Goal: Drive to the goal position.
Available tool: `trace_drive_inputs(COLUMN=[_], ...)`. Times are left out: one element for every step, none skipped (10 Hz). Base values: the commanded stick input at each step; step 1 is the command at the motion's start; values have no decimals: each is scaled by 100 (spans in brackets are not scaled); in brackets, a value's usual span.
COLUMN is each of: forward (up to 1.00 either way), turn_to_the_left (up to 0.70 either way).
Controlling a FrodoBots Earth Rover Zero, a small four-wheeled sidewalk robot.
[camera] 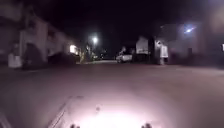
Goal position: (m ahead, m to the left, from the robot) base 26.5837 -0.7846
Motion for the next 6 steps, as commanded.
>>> trace_drive_inputs(forward=[100, 100, 100, 100, 100, 100], turn_to_the_left=[0, 0, 0, 0, 0, 0])
